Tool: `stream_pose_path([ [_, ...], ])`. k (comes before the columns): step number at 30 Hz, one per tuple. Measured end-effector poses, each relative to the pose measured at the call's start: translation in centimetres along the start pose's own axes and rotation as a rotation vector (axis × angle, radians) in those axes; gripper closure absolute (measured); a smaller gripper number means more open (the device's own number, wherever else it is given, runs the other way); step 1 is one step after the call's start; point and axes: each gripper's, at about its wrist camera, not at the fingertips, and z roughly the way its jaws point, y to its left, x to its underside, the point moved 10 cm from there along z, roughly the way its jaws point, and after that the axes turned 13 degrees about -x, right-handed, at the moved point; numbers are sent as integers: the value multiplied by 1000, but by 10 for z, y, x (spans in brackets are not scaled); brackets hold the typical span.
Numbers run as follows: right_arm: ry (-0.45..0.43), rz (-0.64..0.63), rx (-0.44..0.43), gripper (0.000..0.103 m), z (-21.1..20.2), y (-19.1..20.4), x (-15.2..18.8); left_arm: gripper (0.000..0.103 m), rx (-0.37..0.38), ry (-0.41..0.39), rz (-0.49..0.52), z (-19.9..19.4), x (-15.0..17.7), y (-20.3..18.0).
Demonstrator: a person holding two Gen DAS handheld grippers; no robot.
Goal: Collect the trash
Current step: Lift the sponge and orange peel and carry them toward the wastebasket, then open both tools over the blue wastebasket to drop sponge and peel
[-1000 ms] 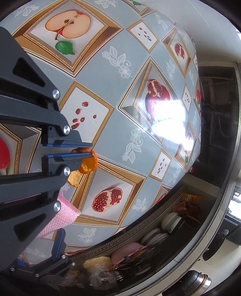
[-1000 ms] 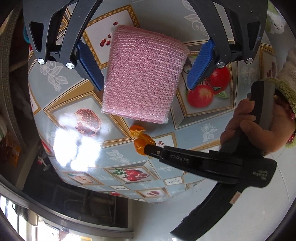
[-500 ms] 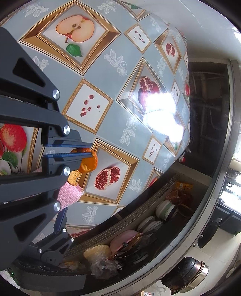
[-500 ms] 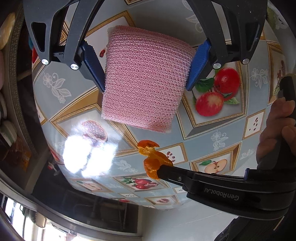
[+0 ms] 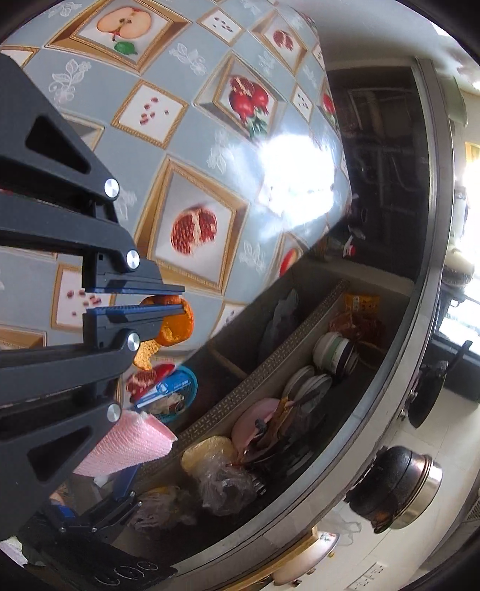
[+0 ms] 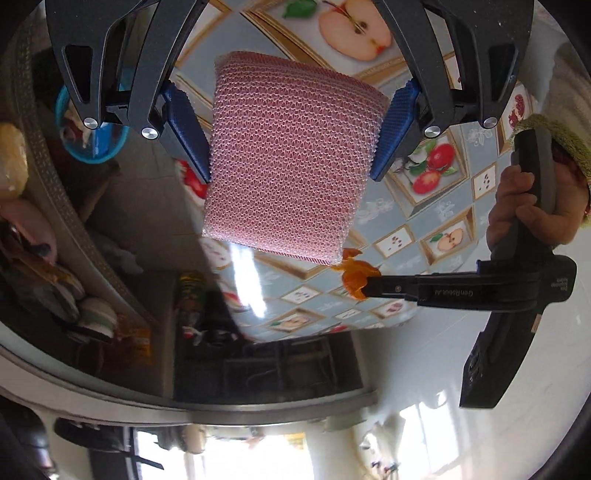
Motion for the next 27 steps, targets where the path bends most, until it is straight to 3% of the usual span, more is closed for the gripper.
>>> stream_pose_path([
  [6, -126, 220, 206, 24, -82, -107, 34, 99, 119, 37, 152, 18, -5, -117],
  [12, -146, 503, 353, 23, -122, -222, 115, 99, 199, 163, 307, 71, 17, -238],
  [19, -107, 721, 357, 23, -80, -316, 180, 99, 176, 351, 394, 167, 46, -328],
  [27, -85, 817, 370, 21, 12, -412, 191, 99, 102, 419, 430, 241, 60, -348],
])
